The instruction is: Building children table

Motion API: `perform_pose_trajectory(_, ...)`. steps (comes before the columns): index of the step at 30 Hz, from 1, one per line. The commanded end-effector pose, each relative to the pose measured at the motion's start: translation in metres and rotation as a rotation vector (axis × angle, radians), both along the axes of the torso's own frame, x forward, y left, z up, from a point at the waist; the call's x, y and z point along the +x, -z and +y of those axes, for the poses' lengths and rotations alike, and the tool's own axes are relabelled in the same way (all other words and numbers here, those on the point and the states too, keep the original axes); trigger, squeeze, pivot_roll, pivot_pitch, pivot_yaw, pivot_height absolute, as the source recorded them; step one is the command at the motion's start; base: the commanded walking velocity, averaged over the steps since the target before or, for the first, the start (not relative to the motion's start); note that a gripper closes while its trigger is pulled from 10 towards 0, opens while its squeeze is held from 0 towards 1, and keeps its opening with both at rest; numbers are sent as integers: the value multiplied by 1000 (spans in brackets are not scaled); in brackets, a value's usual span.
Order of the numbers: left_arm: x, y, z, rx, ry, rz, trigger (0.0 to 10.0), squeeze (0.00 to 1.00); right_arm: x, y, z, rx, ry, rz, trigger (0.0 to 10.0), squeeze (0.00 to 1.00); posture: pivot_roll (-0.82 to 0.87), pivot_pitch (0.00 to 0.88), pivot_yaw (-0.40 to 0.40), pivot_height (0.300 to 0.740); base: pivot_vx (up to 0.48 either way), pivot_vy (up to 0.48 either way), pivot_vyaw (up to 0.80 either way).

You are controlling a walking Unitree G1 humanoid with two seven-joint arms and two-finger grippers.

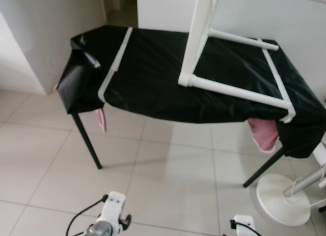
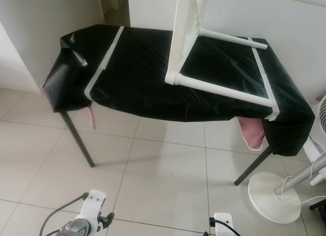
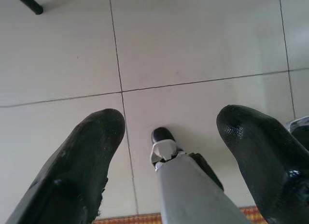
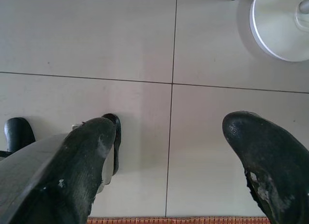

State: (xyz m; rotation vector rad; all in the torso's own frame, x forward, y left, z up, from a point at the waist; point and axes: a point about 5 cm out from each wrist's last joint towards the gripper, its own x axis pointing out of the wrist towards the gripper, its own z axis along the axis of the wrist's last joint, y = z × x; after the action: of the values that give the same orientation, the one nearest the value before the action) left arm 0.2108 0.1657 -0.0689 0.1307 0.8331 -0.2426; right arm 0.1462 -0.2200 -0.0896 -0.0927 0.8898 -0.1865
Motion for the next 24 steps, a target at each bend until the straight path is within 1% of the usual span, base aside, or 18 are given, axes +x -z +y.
perform_pose_trajectory(1,-5,3,-2,-17,-35,27,10000,0,-6,2,1,5,11,15,10000,0,-40,0,-20,740,0,0,0)
perform_pose_trajectory(5,-5,3,-3,-19,-34,28,10000,0,-6,2,0,1,10,15,10000,0,-39,0,-21,740,0,0,0)
perform_pose_trajectory(17,-8,5,-2,-28,-44,38,10000,0,1,0,1,-8,-13,4,10000,0,-24,0,-36,740,0,0,0)
perform_pose_trajectory(24,-9,6,-2,-29,-47,40,10000,0,1,0,2,-8,-23,4,10000,0,-20,0,-41,740,0,0,0)
